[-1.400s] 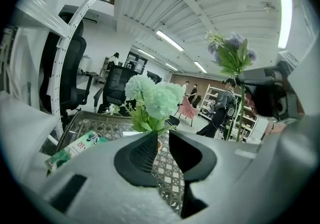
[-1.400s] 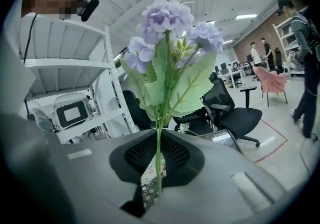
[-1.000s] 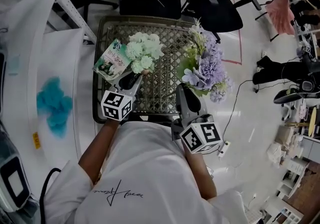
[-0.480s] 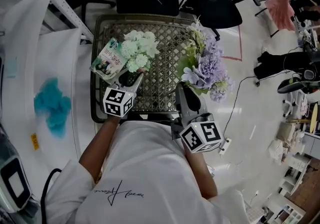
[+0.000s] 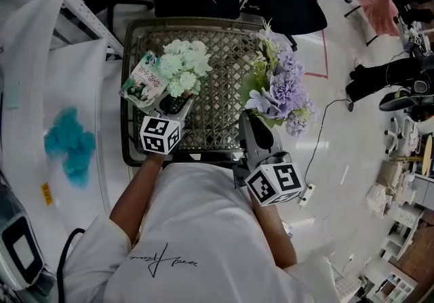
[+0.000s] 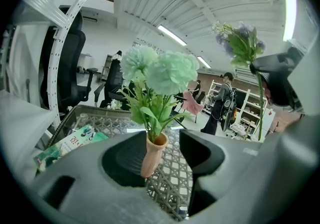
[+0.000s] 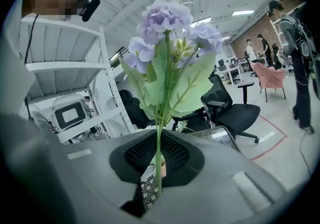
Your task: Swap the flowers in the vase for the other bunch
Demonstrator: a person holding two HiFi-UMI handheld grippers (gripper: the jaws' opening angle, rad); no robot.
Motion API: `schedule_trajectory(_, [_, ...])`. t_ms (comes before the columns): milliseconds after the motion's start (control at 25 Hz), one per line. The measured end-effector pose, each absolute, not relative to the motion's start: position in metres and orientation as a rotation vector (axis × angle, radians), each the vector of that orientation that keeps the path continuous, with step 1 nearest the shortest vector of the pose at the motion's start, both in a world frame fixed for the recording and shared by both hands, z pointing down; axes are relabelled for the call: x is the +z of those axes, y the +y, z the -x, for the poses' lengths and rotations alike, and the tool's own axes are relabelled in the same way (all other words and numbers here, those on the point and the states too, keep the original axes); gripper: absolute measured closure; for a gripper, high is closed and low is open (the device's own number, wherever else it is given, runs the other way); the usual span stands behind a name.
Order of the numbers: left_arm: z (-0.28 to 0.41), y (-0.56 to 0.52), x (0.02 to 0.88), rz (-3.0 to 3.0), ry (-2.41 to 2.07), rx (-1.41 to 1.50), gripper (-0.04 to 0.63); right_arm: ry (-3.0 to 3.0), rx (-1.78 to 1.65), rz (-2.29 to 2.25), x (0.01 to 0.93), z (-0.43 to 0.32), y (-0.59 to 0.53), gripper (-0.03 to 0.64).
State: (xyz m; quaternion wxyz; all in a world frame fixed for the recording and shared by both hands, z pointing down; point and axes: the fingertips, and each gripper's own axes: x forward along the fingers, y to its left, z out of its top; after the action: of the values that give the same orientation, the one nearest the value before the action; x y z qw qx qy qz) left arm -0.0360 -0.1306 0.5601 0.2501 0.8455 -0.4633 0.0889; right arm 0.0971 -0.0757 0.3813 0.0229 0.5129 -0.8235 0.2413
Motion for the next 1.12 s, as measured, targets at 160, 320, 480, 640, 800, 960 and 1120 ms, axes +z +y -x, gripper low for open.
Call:
schedule_trajectory(160, [0.034, -0.135, 0.566, -2.307, -1.263, 0.250, 0.396, -2.545, 0.750, -1.587, 0.385, -0.098, -0.078, 0.586])
schedule_trajectory(320, [0.031, -0.139, 0.568, -2.322, -1.260, 0.281, 0.396, -2.545, 0.749, -1.581, 0.383, -0.098, -0.078, 0.586])
schedule_trajectory(480, [0.033, -0.144, 0.572, -2.316, -1.265, 0.275, 0.396, -2.538, 0.746, -1.583, 0.384, -0.099, -0.079, 0.586])
schedule_trajectory(640, [0.031, -0.148, 0.575, -2.339, -1.257, 0.293, 0.394, -2.533, 0.745, -1.592, 0.385, -0.101, -0.080, 0.586])
schedule_trajectory(800, [0.031, -0.152, 0.580, -2.341, -1.250, 0.309, 0.393, -2.526, 0.744, -1.596, 0.385, -0.101, -0.080, 0.586])
schedule_trajectory(960, [0.029, -0.155, 0.581, -2.351, -1.237, 0.327, 0.391, -2.523, 0.748, -1.595, 0.385, -0.101, -0.080, 0.586])
schedule_trajectory(1120, [0.026, -0.157, 0.581, -2.363, -1.219, 0.352, 0.391, -2.518, 0.753, -1.596, 0.385, -0.101, -0.080, 0.586])
